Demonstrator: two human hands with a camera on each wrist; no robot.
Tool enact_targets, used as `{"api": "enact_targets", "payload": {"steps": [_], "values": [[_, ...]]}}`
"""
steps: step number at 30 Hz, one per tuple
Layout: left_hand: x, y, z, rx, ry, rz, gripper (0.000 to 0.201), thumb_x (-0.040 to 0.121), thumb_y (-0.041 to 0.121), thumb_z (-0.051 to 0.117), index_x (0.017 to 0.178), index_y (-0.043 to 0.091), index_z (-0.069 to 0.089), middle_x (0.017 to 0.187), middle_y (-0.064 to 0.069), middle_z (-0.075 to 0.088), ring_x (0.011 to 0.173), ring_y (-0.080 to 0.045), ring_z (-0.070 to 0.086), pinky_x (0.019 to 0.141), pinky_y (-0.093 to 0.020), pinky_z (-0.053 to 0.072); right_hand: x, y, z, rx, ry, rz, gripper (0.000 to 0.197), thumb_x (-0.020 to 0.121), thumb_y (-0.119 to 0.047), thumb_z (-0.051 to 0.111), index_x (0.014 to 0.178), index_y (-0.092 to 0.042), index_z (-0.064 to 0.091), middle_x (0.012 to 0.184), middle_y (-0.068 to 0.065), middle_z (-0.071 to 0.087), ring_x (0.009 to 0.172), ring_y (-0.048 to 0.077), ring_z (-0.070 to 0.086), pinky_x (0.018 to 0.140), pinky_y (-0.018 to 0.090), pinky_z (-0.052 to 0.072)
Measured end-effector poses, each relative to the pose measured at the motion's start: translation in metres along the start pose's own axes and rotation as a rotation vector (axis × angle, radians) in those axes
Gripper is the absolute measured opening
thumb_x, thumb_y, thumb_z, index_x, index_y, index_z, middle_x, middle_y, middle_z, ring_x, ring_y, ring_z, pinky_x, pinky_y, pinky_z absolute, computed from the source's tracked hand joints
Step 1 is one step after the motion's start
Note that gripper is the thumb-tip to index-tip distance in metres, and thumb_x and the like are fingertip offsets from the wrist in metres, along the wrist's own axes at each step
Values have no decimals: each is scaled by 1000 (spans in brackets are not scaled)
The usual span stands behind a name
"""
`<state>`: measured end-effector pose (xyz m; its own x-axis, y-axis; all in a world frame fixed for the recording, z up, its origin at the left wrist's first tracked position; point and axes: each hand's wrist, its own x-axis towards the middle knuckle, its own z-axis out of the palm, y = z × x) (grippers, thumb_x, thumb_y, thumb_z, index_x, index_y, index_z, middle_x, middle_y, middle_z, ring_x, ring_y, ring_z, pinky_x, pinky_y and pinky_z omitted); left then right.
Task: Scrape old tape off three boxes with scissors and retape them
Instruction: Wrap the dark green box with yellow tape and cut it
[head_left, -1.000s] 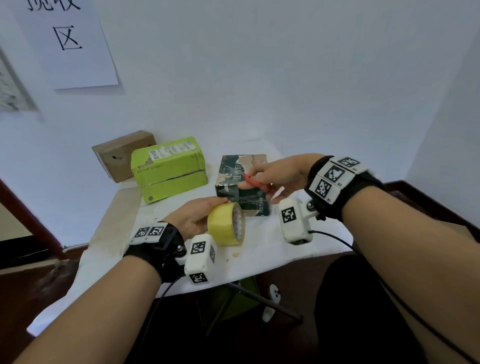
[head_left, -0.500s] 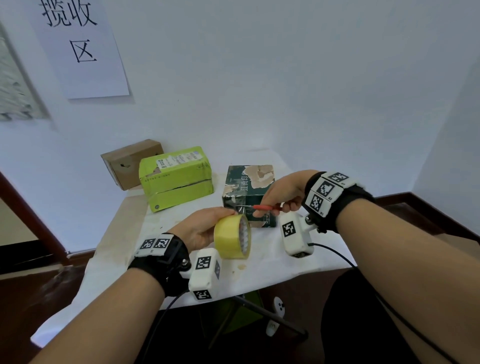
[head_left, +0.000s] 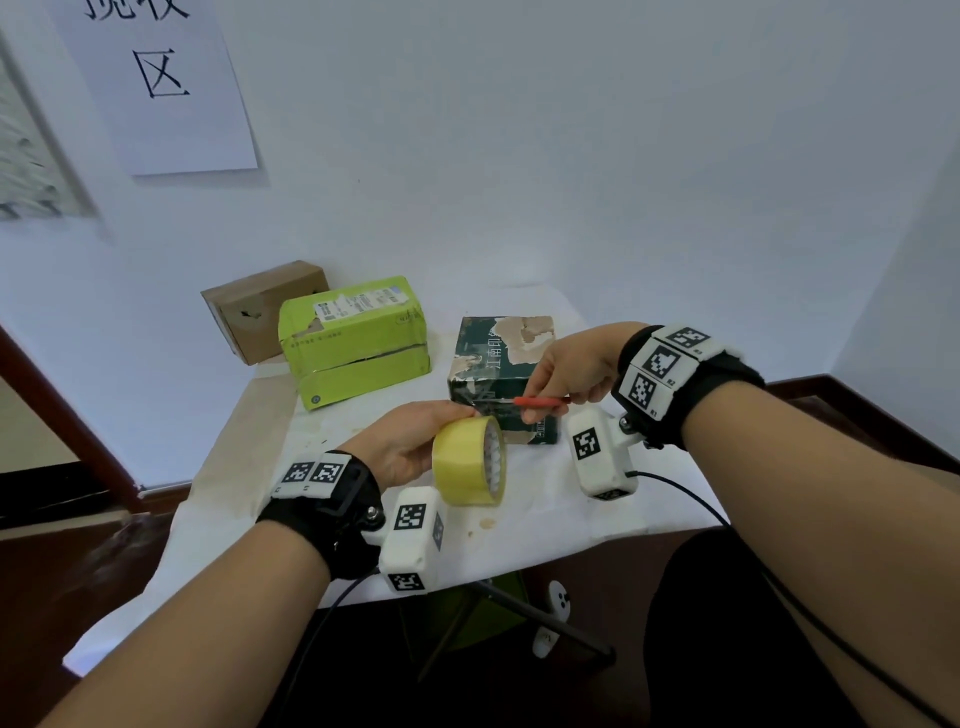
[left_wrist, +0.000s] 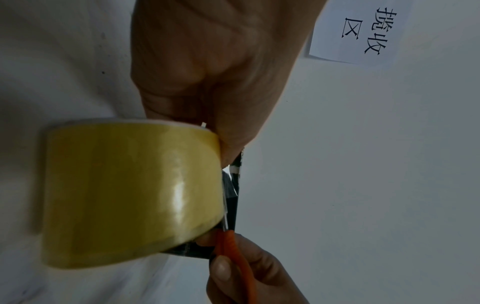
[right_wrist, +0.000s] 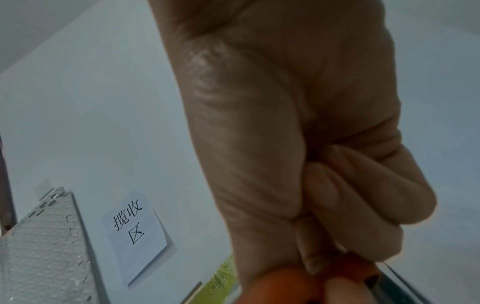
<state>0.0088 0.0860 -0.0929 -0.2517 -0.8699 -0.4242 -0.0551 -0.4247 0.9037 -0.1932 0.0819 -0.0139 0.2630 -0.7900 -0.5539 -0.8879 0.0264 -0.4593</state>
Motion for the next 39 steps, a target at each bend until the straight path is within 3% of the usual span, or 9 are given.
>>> {"api": "enact_targets", "payload": {"steps": [3, 8, 11, 13, 19, 26, 29, 34, 39], "values": [[2, -1, -1, -6, 3, 0, 18, 91, 15, 63, 105, 4, 66, 102, -15, 68, 86, -23, 63, 82, -33, 52, 3, 1, 0, 15, -4, 0, 34, 86, -26, 68, 114, -6, 69, 63, -1, 50, 37, 5, 30, 35, 12, 26], [1, 0, -1, 13, 2, 1, 13, 92, 14, 62, 99, 5, 67, 88, -10, 70, 73, -17, 64, 65, -26, 55, 10, -1, 3, 45, -55, 54, 34, 86, -38, 65, 111, -15, 66, 63, -1, 44, 47, 8, 26, 40, 16, 22], [-1, 1, 1, 16, -14, 2, 23, 92, 13, 61, 111, 2, 65, 100, -14, 68, 78, -19, 64, 68, -28, 55, 15, -5, 5, 24, -85, 59, 46, 73, -52, 70, 106, -23, 57, 65, 1, 40, 49, 11, 26, 41, 18, 25], [-1, 1, 2, 12, -14, 2, 21, 92, 13, 61, 109, 2, 65, 98, -13, 69, 77, -19, 64, 67, -27, 55, 16, -7, 6, 13, -71, 56, 59, 62, -56, 75, 107, -19, 62, 66, 2, 42, 49, 11, 29, 42, 19, 27], [-1, 1, 1, 22, -16, 4, 12, 92, 13, 61, 99, 6, 68, 87, -9, 71, 72, -17, 66, 64, -26, 55, 11, -5, 5, -8, 10, -42, 23, 81, -33, 73, 89, -12, 72, 59, -2, 50, 46, 8, 34, 36, 12, 29], [-5, 4, 2, 37, -14, 6, 15, 91, 12, 62, 101, 3, 67, 93, -12, 70, 75, -18, 65, 67, -26, 55, 7, -7, 12, -9, 74, -39, 35, 80, -39, 73, 98, -8, 74, 58, -2, 51, 49, 11, 33, 40, 15, 29], [-7, 6, 3, 55, -50, 1, 15, 92, 11, 59, 100, 2, 68, 95, -12, 70, 76, -18, 65, 69, -26, 55, 5, -11, 16, 36, 33, 0, 35, 86, -39, 65, 107, -11, 72, 60, 0, 48, 47, 10, 26, 42, 17, 22], [-8, 10, 0, 145, -77, 26, 17, 92, 7, 59, 104, -1, 68, 102, -16, 70, 83, -20, 65, 76, -27, 55, 8, -14, 22, 57, -73, 52, 30, 88, -47, 59, 84, -18, 61, 57, -1, 42, 36, 6, 23, 35, 14, 20], [-18, 22, -13, 313, -57, 25, 8, 88, 4, 64, 90, 0, 70, 87, -12, 72, 72, -18, 67, 65, -25, 57, 4, -7, 26, -45, -49, 58, 29, 88, -44, 62, 71, -20, 63, 60, -1, 46, 46, 10, 32, 43, 18, 29]]}}
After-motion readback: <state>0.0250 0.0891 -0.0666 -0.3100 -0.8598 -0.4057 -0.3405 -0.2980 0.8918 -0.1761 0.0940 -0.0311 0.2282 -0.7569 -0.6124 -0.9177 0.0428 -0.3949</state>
